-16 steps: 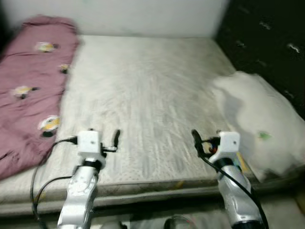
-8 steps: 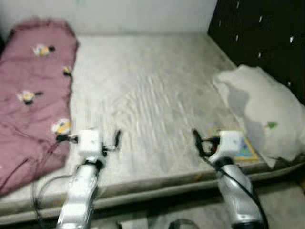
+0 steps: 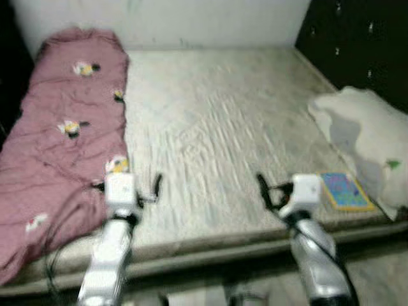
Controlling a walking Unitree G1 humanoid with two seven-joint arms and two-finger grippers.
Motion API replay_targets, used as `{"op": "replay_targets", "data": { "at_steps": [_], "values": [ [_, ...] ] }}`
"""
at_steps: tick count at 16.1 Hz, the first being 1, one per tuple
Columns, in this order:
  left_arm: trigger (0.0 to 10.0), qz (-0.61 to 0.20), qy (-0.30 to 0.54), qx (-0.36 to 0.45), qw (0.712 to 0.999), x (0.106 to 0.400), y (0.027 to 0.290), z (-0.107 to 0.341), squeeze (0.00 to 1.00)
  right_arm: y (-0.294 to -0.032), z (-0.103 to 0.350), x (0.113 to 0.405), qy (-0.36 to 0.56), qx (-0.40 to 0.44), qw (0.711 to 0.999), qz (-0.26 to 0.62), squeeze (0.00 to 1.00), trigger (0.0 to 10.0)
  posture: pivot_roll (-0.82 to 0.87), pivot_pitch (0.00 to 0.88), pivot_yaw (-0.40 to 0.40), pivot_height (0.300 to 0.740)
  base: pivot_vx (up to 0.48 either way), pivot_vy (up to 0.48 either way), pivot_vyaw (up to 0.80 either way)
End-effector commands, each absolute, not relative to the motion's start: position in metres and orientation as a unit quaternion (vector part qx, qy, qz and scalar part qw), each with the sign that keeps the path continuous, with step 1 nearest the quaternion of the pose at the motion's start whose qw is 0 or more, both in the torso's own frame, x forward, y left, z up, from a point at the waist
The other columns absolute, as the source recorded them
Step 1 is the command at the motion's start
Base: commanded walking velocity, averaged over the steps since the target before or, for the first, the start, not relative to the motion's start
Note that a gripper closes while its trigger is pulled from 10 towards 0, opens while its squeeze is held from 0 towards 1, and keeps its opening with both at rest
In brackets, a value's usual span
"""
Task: Clean up the room
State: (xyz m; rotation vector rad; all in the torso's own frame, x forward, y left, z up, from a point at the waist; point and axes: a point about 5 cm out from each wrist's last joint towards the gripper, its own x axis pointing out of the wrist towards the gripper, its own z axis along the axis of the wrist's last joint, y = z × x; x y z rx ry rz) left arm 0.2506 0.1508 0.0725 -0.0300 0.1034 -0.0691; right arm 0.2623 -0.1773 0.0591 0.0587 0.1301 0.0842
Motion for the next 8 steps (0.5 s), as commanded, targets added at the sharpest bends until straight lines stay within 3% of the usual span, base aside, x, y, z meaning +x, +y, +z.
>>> {"op": "replay_targets", "data": {
  "at_steps": [1, 8],
  "values": [
    [10.0, -0.047, 0.049, -0.022, 0.997, 0.2525, 0.1403, 0.0745, 0.0, -0.1872, 0.0617, 0.2612, 0.061, 0.026, 0.997, 0.028, 0.0, 10.0, -0.03, 0.047, -0.024, 0.74, 0.0, 0.48, 0.0],
    [10.0, -0.046, 0.05, -0.023, 0.997, 0.2531, 0.1402, 0.0735, 0.0, -0.1877, 0.0621, 0.2625, 0.06, 0.019, 0.998, 0.029, 0.0, 10.0, -0.03, 0.041, -0.026, 0.74, 0.0, 0.48, 0.0]
  ]
}}
